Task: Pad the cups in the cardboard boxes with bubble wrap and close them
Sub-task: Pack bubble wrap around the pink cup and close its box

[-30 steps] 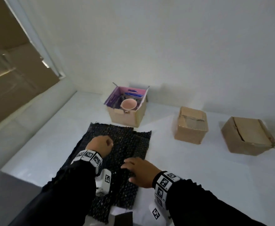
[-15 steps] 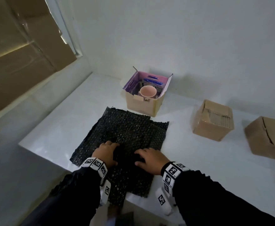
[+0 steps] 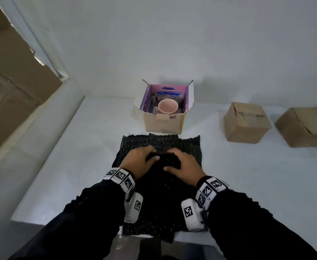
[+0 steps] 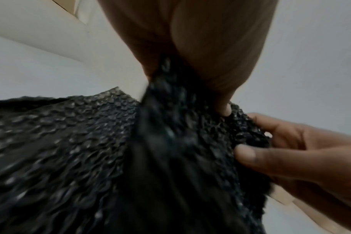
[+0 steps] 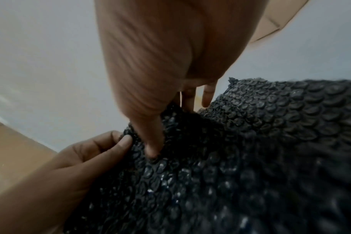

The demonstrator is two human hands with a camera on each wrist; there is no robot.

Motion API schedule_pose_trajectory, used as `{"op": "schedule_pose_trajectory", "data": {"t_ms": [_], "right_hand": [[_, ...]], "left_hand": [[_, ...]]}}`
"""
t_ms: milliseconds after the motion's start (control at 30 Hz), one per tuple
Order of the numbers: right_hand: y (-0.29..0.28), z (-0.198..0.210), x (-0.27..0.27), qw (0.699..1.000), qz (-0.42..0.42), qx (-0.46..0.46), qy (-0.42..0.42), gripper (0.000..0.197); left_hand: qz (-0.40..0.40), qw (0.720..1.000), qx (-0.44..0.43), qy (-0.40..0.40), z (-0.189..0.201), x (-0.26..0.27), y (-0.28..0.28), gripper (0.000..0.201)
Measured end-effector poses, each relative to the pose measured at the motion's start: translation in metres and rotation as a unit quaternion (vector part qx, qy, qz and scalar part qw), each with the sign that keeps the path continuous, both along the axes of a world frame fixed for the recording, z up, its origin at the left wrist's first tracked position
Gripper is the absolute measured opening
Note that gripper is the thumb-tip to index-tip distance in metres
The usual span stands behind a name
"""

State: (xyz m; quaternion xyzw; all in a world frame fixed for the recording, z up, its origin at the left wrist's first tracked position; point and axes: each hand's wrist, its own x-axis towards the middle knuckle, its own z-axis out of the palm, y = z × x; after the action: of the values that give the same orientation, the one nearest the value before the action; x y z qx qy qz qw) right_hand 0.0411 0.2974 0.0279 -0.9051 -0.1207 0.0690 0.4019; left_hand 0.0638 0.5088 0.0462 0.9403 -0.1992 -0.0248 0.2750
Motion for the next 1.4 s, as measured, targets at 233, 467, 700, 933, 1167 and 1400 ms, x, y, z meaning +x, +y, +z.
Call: {"op": "schedule_pose_trajectory", "data": {"t_ms": [233, 467, 700, 933, 1167, 1400], "right_hand": [[-0.010, 0.025, 0.015, 0.949, -0.238, 0.205, 0.032, 0.030], [-0.008, 0.027, 0.023, 0.875, -0.309, 0.357, 0.109, 0.026], [-0.003, 0.063, 0.035, 0.840, -0.284, 0.436, 0.153, 0.026], [0.016, 0.087, 0.063, 0.853, -0.199, 0.435, 0.207, 0.031], [0.008, 0.094, 0.098, 0.963, -0.096, 0.252, 0.027, 0.028], [0.006, 0.085, 0.143, 0.979, -0.073, 0.189, -0.018, 0.042]], "left_hand": [[0.087, 0.985, -0.149, 0.002, 0.001, 0.011, 0.006, 0.051], [0.102, 0.949, -0.238, 0.178, -0.006, 0.013, -0.009, 0.057], [0.140, 0.962, -0.234, 0.031, 0.030, 0.042, -0.004, 0.025], [-0.026, 0.918, -0.369, 0.146, 0.054, 0.078, 0.001, 0.068], [0.045, 0.938, -0.334, 0.078, 0.065, 0.117, -0.008, 0.021], [0.057, 0.869, -0.451, 0.194, 0.092, 0.160, -0.018, 0.027]]}}
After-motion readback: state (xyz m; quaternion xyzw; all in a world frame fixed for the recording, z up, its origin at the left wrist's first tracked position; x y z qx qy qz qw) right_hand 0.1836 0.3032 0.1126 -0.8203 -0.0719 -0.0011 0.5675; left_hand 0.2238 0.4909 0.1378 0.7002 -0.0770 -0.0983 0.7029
